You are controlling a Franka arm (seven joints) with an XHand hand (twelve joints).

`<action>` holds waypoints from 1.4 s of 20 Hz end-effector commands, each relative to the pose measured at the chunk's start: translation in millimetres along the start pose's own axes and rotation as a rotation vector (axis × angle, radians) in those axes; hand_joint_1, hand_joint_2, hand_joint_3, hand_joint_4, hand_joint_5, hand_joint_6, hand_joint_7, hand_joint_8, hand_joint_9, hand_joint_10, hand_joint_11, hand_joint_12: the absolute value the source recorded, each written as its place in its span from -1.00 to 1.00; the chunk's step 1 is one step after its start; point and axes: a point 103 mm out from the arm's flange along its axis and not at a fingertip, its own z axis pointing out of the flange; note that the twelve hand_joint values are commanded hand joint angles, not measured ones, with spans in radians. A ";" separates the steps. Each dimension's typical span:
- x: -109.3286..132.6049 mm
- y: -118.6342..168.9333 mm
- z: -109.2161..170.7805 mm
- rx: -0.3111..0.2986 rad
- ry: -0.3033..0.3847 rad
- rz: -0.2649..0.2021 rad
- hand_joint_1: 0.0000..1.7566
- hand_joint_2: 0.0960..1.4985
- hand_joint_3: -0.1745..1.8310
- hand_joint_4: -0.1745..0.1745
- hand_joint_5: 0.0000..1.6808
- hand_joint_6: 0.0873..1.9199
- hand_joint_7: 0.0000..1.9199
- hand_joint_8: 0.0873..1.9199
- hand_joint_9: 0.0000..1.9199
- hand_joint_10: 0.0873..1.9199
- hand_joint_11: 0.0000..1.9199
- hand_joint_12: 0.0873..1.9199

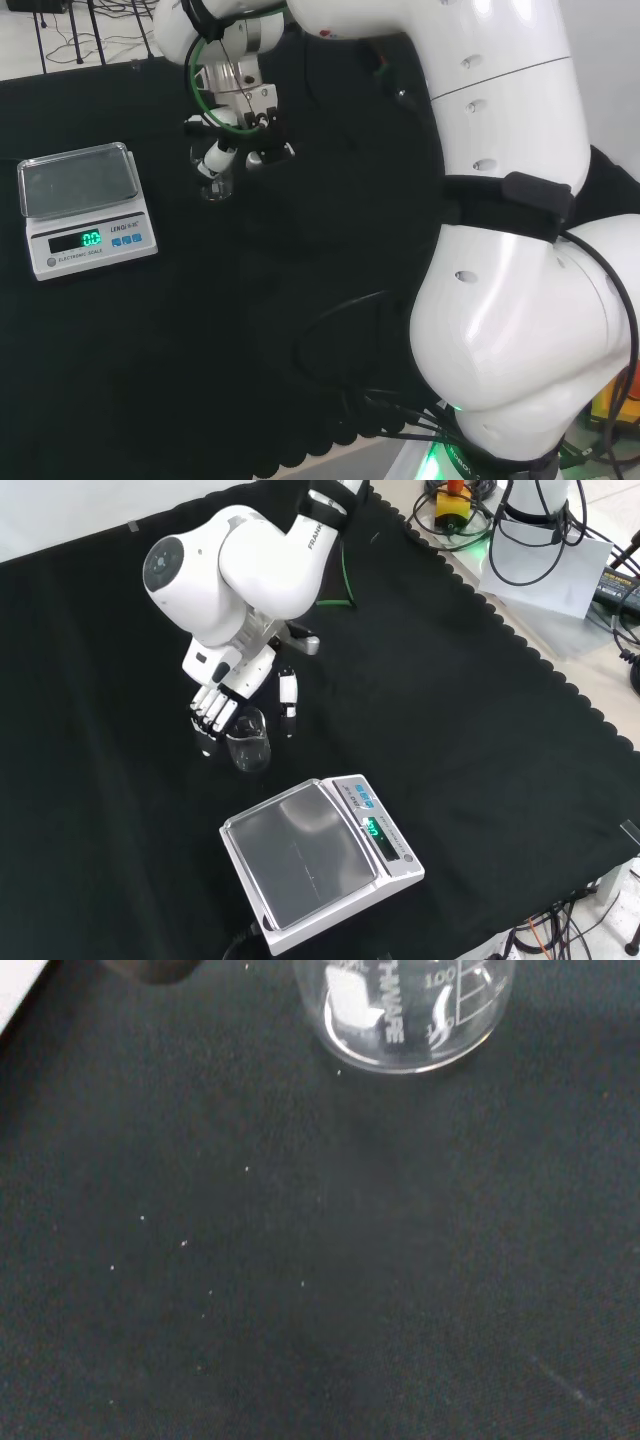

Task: Pick up the beaker.

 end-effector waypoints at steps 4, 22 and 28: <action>1.6 2.7 6.2 0.000 -0.017 -0.004 -0.15 0.21 -0.99 0.24 -0.99 -1.00 -1.00 -0.51 -1.00 -0.15 -1.00 -0.09; 9.7 12.5 12.2 -0.085 -0.017 0.008 0.22 0.55 -1.00 -0.35 -0.42 0.39 -0.32 0.36 -0.08 0.05 -0.10 0.22; 10.5 12.9 10.6 -0.092 -0.015 0.005 0.21 0.67 -0.91 -0.72 -0.13 0.41 -0.28 0.51 -0.07 0.23 -0.05 0.21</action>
